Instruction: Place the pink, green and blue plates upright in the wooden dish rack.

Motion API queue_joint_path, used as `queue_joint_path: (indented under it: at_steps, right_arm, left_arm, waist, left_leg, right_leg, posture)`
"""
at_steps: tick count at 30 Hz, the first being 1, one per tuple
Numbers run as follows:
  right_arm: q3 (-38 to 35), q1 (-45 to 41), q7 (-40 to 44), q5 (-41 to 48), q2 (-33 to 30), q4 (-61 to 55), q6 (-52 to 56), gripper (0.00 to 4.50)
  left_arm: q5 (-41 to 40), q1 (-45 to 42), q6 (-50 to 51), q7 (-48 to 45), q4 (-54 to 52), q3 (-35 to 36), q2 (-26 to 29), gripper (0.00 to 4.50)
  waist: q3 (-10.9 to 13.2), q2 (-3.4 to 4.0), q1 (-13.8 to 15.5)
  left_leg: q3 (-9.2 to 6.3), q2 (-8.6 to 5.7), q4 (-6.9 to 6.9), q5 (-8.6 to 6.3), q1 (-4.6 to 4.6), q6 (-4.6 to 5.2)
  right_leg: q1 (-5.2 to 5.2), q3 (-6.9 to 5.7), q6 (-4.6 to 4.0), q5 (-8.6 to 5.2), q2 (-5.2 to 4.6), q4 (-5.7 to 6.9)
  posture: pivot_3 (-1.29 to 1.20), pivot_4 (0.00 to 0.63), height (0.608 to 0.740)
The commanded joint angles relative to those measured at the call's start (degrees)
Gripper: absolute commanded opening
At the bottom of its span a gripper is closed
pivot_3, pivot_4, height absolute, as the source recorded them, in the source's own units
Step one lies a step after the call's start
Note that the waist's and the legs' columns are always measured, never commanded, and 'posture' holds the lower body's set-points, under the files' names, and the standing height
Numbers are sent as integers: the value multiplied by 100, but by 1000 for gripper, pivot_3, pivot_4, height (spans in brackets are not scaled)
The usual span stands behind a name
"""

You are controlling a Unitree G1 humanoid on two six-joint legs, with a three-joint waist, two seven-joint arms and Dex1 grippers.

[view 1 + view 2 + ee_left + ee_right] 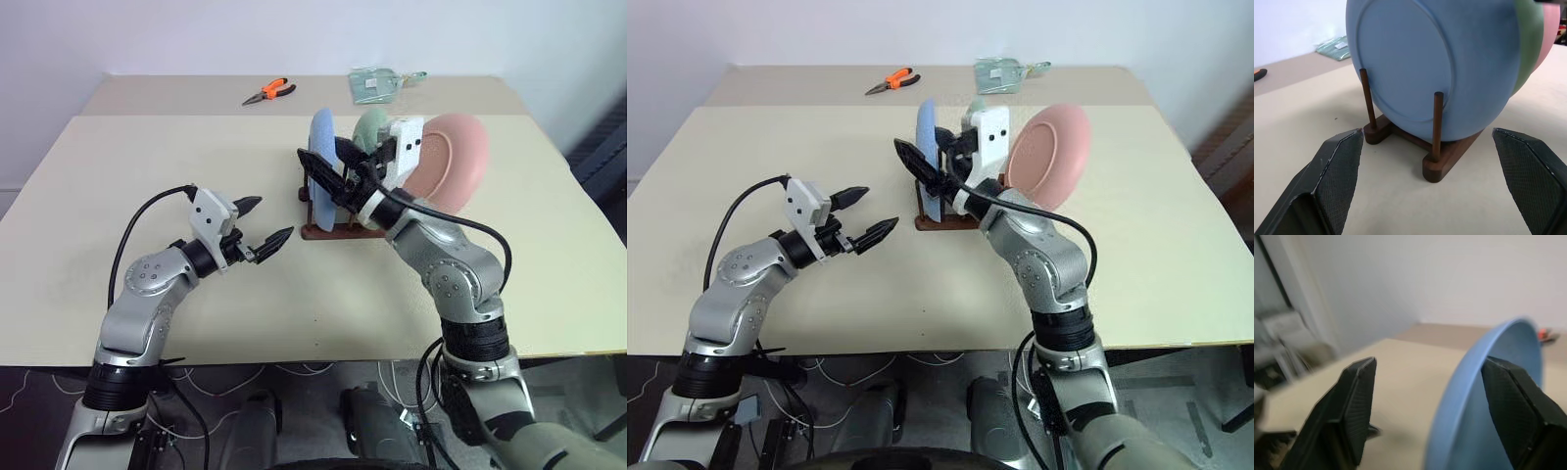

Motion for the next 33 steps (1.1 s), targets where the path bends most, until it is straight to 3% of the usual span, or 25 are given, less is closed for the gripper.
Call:
queue_joint_path:
  at_steps: [1,6,9,16,19,24,25,33]
  right_arm:
    - [7,-216,417,-607,-473,-622,-659,3487]
    - [-1196,73,662,-374,-1308,-790,-682,3487]
    - [-2357,804,1016,146,-1945,-751,-329,3487]
    - [-3161,2021,1011,77,-2310,-823,-412,3487]
    - [-3508,2319,1060,44,-2449,-645,-413,2684]
    - [-3178,2457,1097,-668,-2815,-307,-719,223]
    - [-3064,2469,1121,-849,-2894,-216,-821,62]
    - [-2034,2057,1556,-1584,-3027,228,-1640,62]
  left_arm:
    - [68,-33,-151,-7,-97,0,0,4358]
    - [321,-155,-425,154,225,80,-25,4358]
    - [419,-279,-612,197,698,215,23,4358]
    - [584,-441,-966,-102,1282,-13,-22,4358]
    - [530,-407,-946,-287,1220,-124,-45,4358]
    - [572,-429,-1012,-460,1259,-265,-110,4358]
    - [591,-444,-1016,-458,1273,-287,-133,4358]
    - [632,-337,-1021,-538,1174,-282,-155,4358]
  waist:
    - [0,0,0]
    - [0,0,49]
    - [-3,-5,164]
    - [1,6,122]
    - [0,8,145]
    - [-1,10,153]
    - [-1,10,150]
    - [-1,11,128]
  left_leg:
    - [0,0,0,0,-1,0]
    - [-1,-1,1,0,-1,0]
    - [-2,-1,3,0,0,0]
    - [5,-1,2,-1,3,4]
    - [7,-1,4,2,4,8]
    - [8,-2,7,2,4,9]
    - [9,-2,7,2,4,8]
    - [10,-2,8,2,5,8]
  right_leg:
    - [0,0,0,0,0,-1]
    - [7,0,1,0,-2,-6]
    - [15,-2,0,0,-1,-13]
    - [13,1,0,-1,-2,-12]
    - [15,4,0,-1,-2,-13]
    - [18,4,0,-1,-3,-16]
    - [18,4,0,-1,-3,-15]
    - [17,5,1,0,-3,-14]
  posture:
    - [0,150,740]
    - [0,150,740]
    - [0,150,740]
    - [0,150,740]
    - [0,150,740]
    - [0,150,740]
    - [0,150,740]
    - [0,150,740]
